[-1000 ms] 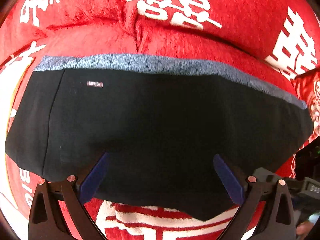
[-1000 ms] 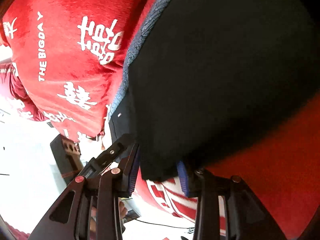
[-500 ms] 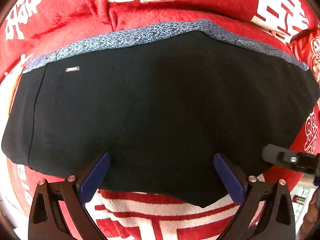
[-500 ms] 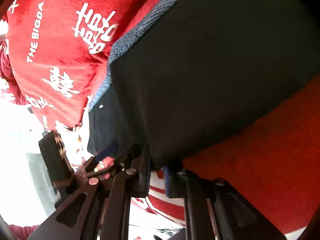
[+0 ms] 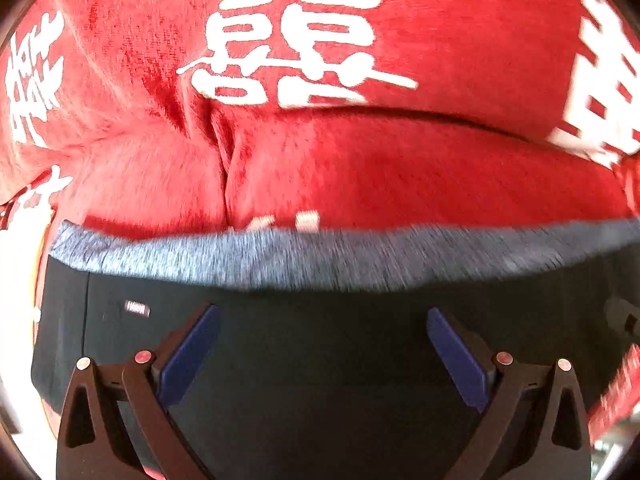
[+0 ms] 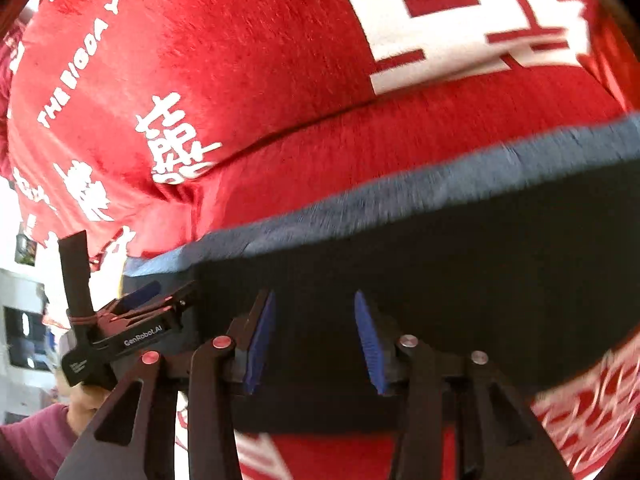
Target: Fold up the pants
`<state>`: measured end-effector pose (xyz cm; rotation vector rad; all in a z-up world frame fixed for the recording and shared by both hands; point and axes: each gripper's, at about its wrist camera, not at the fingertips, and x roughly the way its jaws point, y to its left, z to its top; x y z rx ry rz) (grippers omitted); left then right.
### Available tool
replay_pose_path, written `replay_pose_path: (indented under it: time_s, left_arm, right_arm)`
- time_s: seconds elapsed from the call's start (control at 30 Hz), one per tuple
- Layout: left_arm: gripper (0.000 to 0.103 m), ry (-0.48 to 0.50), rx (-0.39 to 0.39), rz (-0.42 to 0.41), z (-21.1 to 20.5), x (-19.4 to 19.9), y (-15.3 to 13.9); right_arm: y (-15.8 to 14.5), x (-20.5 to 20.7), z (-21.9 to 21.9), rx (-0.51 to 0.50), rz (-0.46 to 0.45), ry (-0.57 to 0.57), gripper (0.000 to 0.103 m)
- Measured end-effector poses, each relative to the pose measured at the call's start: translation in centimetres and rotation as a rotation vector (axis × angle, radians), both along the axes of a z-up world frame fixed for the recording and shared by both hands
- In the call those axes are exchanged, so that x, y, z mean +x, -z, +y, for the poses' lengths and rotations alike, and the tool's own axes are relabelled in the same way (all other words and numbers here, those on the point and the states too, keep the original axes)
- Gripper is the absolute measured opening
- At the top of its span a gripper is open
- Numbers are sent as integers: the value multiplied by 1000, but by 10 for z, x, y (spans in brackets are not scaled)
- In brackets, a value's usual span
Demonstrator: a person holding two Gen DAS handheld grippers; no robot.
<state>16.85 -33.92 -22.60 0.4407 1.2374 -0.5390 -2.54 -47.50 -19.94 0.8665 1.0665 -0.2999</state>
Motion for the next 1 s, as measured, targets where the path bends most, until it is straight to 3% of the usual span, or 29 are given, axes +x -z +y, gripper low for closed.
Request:
replay_pose_path:
  time_s: [0.07, 0.17, 0.2, 0.3, 0.5, 0.6, 0.63, 0.83, 0.97, 1.0]
  left_arm:
    - [103, -46, 13, -2, -1, 8, 13]
    - [103, -104, -36, 34, 5, 20, 23]
    - [103, -104, -40, 29, 5, 21, 23]
    - [103, -87, -37, 2, 2, 25, 25]
    - [103, -127, 2, 5, 4, 41, 21]
    - [103, -107, 33, -19, 5, 37, 9]
    - [103, -95, 33, -19, 6, 33, 4]
    - [103, 19, 3, 49, 4, -34, -21]
    - [103, 118, 77, 88, -3, -94, 5]
    - [103, 77, 33, 53, 4, -102, 3]
  right_arm:
    - [14, 12, -7, -25, 22, -23, 45]
    - [32, 21, -19, -86, 60, -49, 45]
    - [32, 19, -24, -93, 22, -50, 44]
    - [29, 20, -35, -225, 66, -63, 44]
    - [31, 3, -84, -224, 128, 49, 46]
    - [23, -16, -100, -174, 134, 126, 61]
    - [18, -24, -98, -170, 143, 139, 67]
    - [10, -67, -64, -115, 158, 142, 72]
    - [25, -94, -39, -132, 167, 150, 74]
    - [24, -97, -36, -155, 150, 148, 75]
